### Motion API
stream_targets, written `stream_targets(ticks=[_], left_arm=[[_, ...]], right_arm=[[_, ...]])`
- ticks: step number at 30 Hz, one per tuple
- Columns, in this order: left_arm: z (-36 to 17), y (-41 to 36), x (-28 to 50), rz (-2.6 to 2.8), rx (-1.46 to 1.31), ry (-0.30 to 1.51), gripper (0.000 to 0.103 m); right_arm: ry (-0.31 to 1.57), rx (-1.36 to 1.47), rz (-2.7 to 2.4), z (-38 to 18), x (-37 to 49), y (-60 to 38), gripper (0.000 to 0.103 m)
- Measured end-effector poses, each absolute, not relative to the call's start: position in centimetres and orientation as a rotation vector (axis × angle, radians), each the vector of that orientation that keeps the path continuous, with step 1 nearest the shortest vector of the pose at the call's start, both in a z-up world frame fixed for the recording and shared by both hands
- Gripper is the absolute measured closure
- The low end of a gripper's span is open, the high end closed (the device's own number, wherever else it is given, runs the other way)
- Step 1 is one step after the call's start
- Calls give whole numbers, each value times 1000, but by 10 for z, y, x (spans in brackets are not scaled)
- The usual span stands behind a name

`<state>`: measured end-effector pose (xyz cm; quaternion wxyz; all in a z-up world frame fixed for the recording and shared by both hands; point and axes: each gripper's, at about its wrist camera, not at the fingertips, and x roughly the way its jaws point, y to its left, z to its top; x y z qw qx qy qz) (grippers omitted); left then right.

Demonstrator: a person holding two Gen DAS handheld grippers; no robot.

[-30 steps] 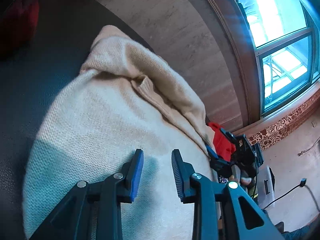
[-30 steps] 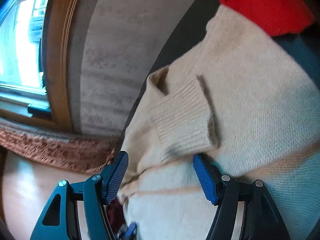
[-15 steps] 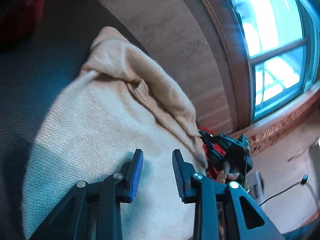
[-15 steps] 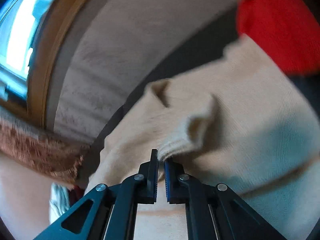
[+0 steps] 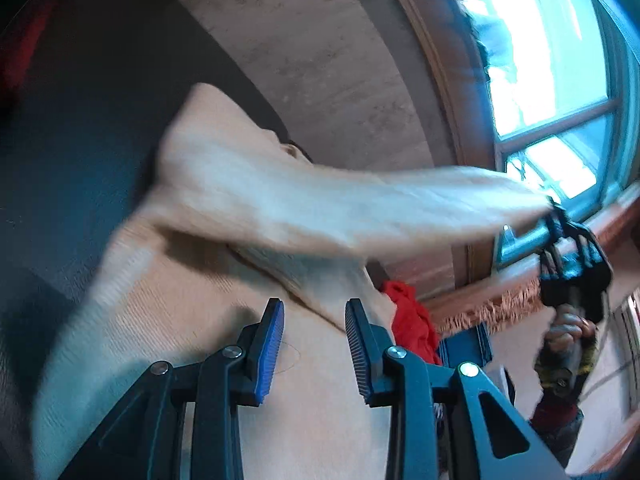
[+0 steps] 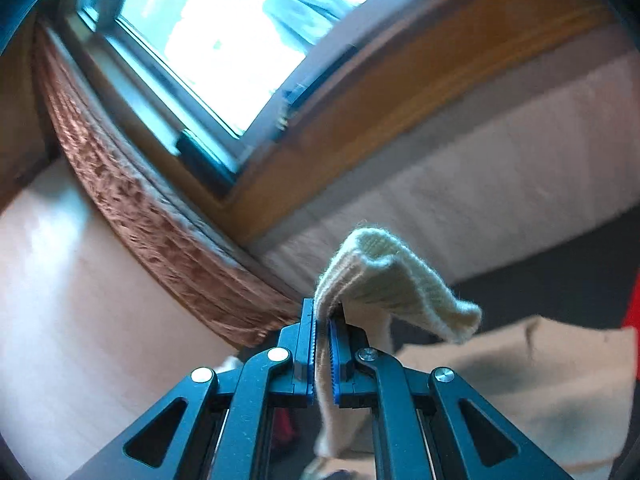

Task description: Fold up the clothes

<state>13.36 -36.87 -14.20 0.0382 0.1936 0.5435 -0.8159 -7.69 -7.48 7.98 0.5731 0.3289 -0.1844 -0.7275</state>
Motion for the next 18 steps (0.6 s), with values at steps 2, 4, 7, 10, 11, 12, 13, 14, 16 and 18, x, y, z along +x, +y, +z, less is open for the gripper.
stream_targets(ticks=[2, 4, 7, 10, 11, 12, 13, 14, 16, 18], left_arm=[[-146, -374, 135, -2477, 557, 1702, 71], [-150, -376, 140, -2451, 556, 1704, 71], [-154, -377, 149, -2412, 569, 1641, 71], [-157, -385, 162, -2384, 484, 1699, 70], [-159, -387, 162, -2373, 455, 1746, 68], [-160, -389, 163, -2361, 426, 1793, 64], [-160, -390, 161, -2347, 413, 1816, 62], [-161, -390, 159, -2333, 399, 1839, 60], [-162, -392, 153, -2303, 388, 1859, 60], [-162, -393, 147, -2271, 390, 1855, 60]], right_arm=[[-414, 759, -1720, 86, -76, -73, 97], [-398, 762, -1749, 85, -78, -68, 97], [-394, 864, -1813, 45, -89, -45, 96], [-391, 1003, -1855, -8, -101, -24, 93], [-398, 1052, -1857, -25, -105, -19, 93], [-401, 1097, -1868, -44, -106, -15, 93], [-404, 1137, -1875, -61, -107, -10, 93], [-411, 1163, -1877, -74, -107, -5, 93], [-424, 1213, -1884, -98, -106, 5, 93], [-439, 1252, -1903, -117, -105, 15, 93]])
